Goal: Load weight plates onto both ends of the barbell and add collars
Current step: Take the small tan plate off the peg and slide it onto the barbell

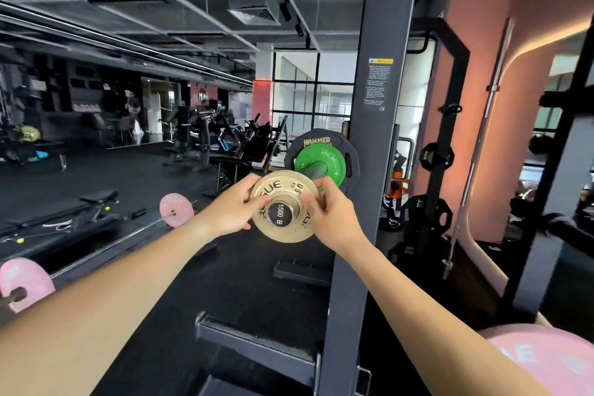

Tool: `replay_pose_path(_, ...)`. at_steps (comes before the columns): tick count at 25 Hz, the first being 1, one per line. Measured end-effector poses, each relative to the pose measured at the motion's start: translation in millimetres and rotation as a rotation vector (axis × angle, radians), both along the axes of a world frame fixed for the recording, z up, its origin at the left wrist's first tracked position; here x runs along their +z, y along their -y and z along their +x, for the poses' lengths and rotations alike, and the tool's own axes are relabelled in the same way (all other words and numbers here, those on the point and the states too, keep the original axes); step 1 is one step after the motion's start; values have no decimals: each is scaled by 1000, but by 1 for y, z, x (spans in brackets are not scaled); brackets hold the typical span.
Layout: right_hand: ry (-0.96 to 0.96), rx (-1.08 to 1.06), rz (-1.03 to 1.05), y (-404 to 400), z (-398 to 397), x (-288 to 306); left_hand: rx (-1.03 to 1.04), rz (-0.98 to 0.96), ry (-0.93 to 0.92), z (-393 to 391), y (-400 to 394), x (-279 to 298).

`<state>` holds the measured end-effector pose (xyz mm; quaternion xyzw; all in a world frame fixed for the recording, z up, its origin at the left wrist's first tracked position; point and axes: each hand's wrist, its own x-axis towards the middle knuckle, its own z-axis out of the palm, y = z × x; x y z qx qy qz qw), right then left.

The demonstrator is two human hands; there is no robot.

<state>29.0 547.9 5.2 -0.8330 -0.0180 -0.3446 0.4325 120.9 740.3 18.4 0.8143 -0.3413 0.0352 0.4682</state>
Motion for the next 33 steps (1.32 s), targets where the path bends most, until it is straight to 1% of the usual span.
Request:
replay_pose_path(3, -30, -55, 13, 10, 16, -1, -6, -17, 6, 18, 18, 1)
replay_pose_path(7, -51, -100, -34, 29, 42, 3, -1, -38, -36, 49, 38, 2)
replay_pose_path(10, -75, -164, -39, 51, 68, 5, 47, -34, 15, 76, 63, 7)
replay_pose_path(13, -91, -205, -35, 79, 98, 3, 87, -68, 14, 107, 91, 8)
replay_pose_path(17, -72, -240, -38, 120, 146, -2, 201, -96, 52, 158, 126, 5)
replay_pose_path(21, -10, -346, -79, 148, 196, -6, 297, -20, 91, 209, 166, 8)
replay_pose_path(24, 51, -436, -77, 166, 221, -4, 334, -19, 106, 235, 186, 6)
replay_pose_path(26, 48, -447, -82, 170, 233, -4, 298, -1, 97, 249, 193, 5)
replay_pose_path(29, 16, -465, -119, 170, 240, -4, 292, 104, 131, 256, 195, 6)
replay_pose_path(31, -27, -434, -98, 169, 236, 1, 267, 180, 150, 255, 193, 12)
replay_pose_path(33, -66, -391, -80, 168, 226, 10, 188, 220, 129, 249, 185, 25)
